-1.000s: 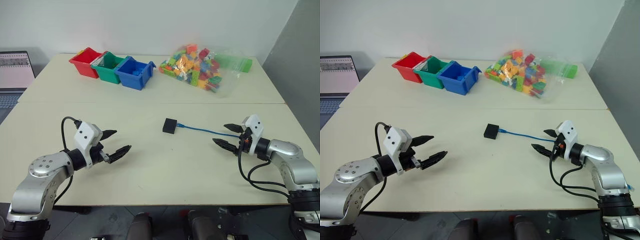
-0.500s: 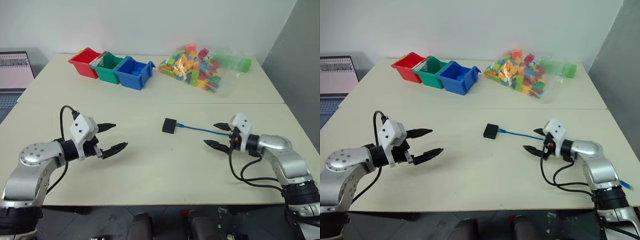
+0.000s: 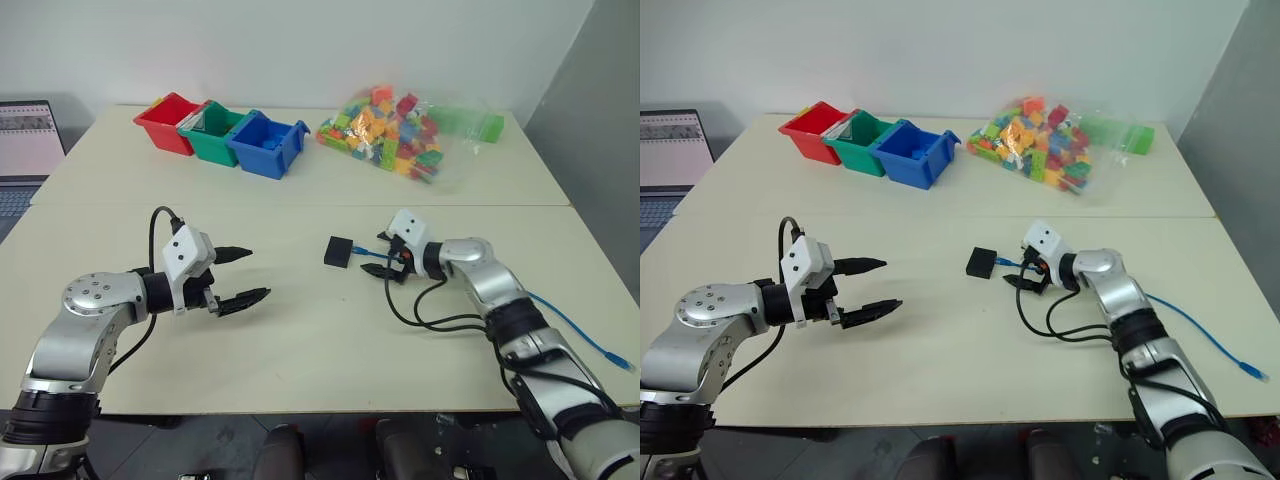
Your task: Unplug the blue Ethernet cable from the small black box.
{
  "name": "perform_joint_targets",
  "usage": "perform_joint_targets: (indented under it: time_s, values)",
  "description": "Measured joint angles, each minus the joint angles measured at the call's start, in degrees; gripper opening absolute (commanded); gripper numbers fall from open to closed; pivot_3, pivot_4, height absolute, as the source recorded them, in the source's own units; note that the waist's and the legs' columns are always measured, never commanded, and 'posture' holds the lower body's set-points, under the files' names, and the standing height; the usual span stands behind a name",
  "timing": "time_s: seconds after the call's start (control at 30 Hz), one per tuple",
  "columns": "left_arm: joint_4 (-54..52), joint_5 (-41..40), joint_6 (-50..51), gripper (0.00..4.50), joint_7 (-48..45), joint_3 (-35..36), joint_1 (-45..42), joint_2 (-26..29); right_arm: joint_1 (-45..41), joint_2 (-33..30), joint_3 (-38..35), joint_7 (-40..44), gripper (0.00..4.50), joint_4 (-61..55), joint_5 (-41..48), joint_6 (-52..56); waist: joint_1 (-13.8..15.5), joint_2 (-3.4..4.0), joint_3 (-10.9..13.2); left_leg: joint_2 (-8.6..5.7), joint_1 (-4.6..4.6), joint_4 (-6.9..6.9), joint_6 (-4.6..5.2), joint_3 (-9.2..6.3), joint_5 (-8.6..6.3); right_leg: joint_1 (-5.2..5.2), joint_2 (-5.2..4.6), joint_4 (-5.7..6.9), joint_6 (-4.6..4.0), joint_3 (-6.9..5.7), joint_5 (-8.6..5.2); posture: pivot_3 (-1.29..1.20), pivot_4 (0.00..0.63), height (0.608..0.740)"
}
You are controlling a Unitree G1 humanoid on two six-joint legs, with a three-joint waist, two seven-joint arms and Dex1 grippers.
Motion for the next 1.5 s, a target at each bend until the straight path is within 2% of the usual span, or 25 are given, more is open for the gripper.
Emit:
perform_joint_targets:
  time_s: [0.07,0.37,0.5,0.6,0.83,1.07,1.33,1.5]
  values:
    - [0.0,-0.1,0.2,4.50,0.4,0.0,0.1,0.0,-1.4,0.7,0.0,0.3,3.99,2.9,-0.7,-1.7,-0.2,0.00,0.0,0.03,0.02,0.00,0.00,-0.01,0.00,0.00,0.01,0.04,0.00,-0.01,0.00,0.00,0.150,0.740]
    - [-0.6,-2.3,2.3,4.50,-3.2,0.0,1.0,0.5,-3.5,2.0,0.0,1.4,1.87,8.0,-2.4,-5.8,-0.3,0.00,0.0,0.02,0.04,0.01,0.00,-0.03,0.00,0.00,0.02,0.14,0.00,-0.02,0.00,0.00,0.150,0.740]
    - [0.7,-2.2,2.3,4.50,-4.0,-0.3,-0.8,0.3,-3.6,2.0,0.0,1.6,0.72,8.4,-4.0,-7.7,-0.2,0.00,0.0,0.02,0.04,0.02,0.00,-0.03,0.00,0.00,0.02,0.15,-0.01,-0.02,0.00,0.00,0.150,0.740]
    - [3.0,-2.2,2.4,4.50,-3.7,-0.4,-2.8,-1.1,-3.6,1.8,0.0,1.4,0.10,8.4,-4.7,-8.7,-0.2,0.00,0.0,0.00,0.04,0.03,0.00,-0.02,0.00,0.00,0.02,0.16,-0.01,-0.02,0.00,0.00,0.150,0.740]
    - [6.8,-5.0,7.2,4.50,-1.6,0.3,-6.4,-4.2,0.3,-1.2,0.0,1.8,0.09,-1.0,-6.1,-12.3,-0.3,0.00,0.0,0.02,0.01,0.02,0.00,-0.03,0.00,-0.04,0.02,0.18,-0.01,-0.03,0.00,0.00,0.150,0.740]
    - [6.6,-14.8,22.6,4.50,-0.2,2.6,-9.0,-4.9,7.1,-5.9,0.4,3.5,0.09,-21.5,-6.5,-19.6,-0.2,0.00,0.0,0.02,0.02,0.03,0.00,-0.08,0.00,-0.03,0.02,0.22,0.00,-0.05,0.00,0.00,0.150,0.740]
    - [5.1,-20.0,32.1,4.50,0.9,2.4,-12.8,-6.1,8.6,-6.6,1.4,7.2,0.09,-35.8,-4.6,-15.2,-0.1,0.00,0.0,0.00,0.04,0.09,-0.02,-0.13,0.01,-0.02,0.03,0.34,0.00,-0.08,0.00,0.00,0.150,0.740]
    - [3.8,-20.3,33.6,4.50,3.1,1.1,-14.3,-7.8,8.5,-7.3,2.2,8.3,0.09,-38.5,-5.0,-13.4,0.0,0.00,0.0,0.00,0.05,0.10,-0.02,-0.11,0.01,-0.02,0.03,0.34,0.00,-0.06,0.00,0.00,0.150,0.740]
